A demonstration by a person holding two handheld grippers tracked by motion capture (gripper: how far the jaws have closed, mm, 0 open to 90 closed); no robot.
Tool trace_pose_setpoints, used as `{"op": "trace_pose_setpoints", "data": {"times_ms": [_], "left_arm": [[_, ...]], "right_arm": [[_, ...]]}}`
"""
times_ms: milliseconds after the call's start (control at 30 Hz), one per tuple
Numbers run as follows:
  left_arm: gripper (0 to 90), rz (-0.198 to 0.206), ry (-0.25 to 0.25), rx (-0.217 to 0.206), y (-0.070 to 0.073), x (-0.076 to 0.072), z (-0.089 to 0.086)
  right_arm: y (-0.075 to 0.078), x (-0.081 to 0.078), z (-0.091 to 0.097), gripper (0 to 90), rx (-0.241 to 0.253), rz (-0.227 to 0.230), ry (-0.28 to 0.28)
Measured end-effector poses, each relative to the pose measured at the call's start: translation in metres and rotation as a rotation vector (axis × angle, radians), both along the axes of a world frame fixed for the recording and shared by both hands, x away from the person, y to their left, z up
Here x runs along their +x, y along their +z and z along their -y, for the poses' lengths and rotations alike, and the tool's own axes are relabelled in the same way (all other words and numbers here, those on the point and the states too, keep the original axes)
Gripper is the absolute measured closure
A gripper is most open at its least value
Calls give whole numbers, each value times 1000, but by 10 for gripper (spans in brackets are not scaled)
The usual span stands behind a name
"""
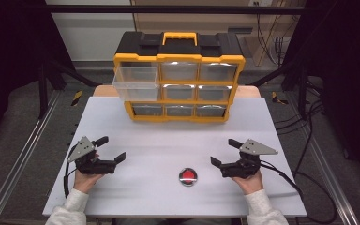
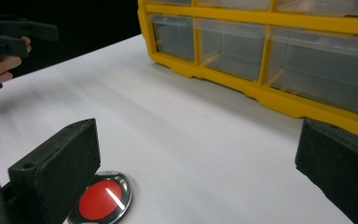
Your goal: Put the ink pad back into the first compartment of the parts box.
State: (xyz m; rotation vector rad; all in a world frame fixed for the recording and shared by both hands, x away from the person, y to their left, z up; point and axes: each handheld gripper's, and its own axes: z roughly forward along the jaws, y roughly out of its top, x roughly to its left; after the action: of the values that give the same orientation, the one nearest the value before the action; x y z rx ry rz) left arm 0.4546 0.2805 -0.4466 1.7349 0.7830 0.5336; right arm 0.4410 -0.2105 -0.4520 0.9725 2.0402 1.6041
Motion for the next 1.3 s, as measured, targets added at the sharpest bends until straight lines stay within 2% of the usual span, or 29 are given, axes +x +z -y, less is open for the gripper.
{"op": "trace_pose_setpoints", "data": {"times_ms": [133, 200, 467, 733, 1067, 1300], "left_arm": [[11, -2, -1, 3, 0, 0, 1], [11, -3, 0, 1, -1, 1, 0], [11, -3, 2, 4, -1, 1, 1], [11, -3, 6, 5, -1, 1, 1], [11, -6, 10, 11, -2, 1, 1], [12, -4, 12, 7, -2, 1, 1]], "right_arm": [[-1, 0, -11, 5, -20, -17, 22], [-2, 0, -19, 5, -48, -25, 33], [-9, 0, -46, 6, -106, -59, 73], [-16, 0, -66, 8, -152, -86, 107], [-30, 1, -85, 19, -225, -121, 130], [-37, 2, -89, 34, -235, -154, 142]]}}
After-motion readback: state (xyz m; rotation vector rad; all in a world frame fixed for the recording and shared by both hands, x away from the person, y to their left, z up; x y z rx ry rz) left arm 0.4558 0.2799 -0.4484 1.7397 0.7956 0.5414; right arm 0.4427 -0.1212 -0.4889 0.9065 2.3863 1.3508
